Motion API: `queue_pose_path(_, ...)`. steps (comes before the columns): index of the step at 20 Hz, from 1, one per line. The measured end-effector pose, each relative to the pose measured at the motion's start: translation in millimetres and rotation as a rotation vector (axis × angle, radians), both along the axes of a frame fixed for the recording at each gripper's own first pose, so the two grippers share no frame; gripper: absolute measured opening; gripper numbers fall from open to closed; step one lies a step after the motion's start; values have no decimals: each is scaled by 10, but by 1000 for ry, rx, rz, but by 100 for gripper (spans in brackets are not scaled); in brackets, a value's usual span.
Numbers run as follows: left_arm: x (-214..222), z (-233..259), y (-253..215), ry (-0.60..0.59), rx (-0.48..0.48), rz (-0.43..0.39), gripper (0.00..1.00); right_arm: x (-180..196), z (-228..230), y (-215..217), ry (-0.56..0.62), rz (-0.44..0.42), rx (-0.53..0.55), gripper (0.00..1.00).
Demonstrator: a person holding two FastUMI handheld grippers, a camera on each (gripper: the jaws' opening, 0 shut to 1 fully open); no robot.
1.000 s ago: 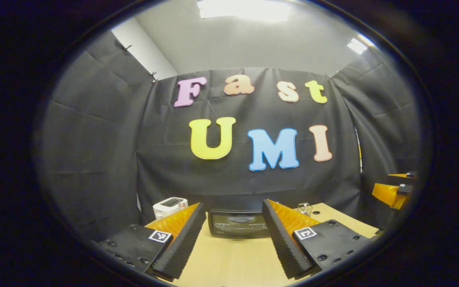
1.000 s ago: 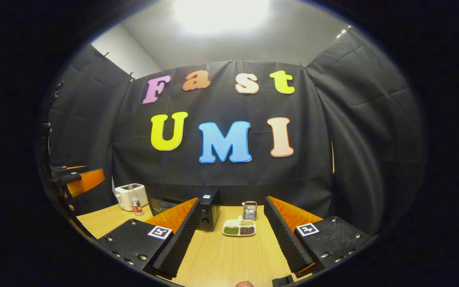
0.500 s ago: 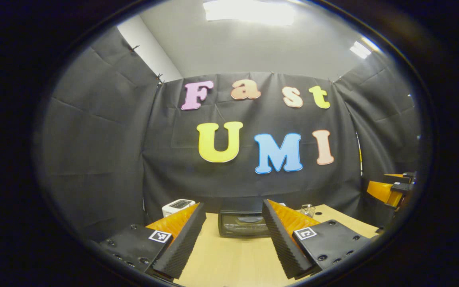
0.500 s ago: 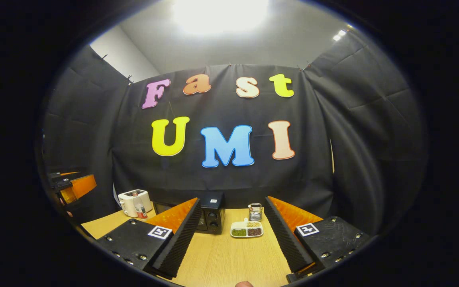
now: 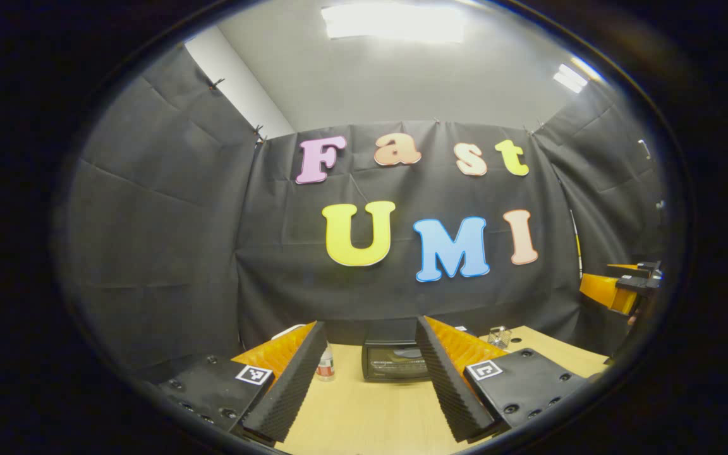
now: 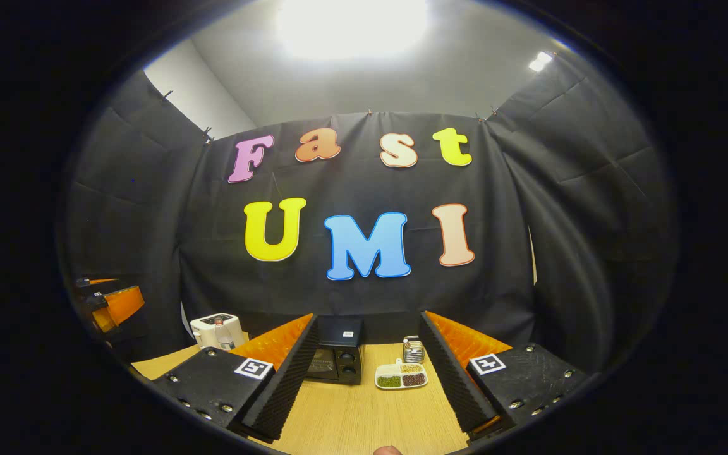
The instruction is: Open the electric oven with the left hand, put the food in, and close the electric oven.
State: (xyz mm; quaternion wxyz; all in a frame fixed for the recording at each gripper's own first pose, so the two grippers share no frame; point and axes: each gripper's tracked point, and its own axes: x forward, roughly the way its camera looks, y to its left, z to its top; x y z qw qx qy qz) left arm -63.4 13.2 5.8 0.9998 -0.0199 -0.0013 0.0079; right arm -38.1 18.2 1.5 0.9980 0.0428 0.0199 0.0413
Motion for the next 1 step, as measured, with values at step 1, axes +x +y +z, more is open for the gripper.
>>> queue_pose_path(1, 6, -21, 34, 2, 0, 5, 100, 6, 9, 31, -5, 4, -3, 98)
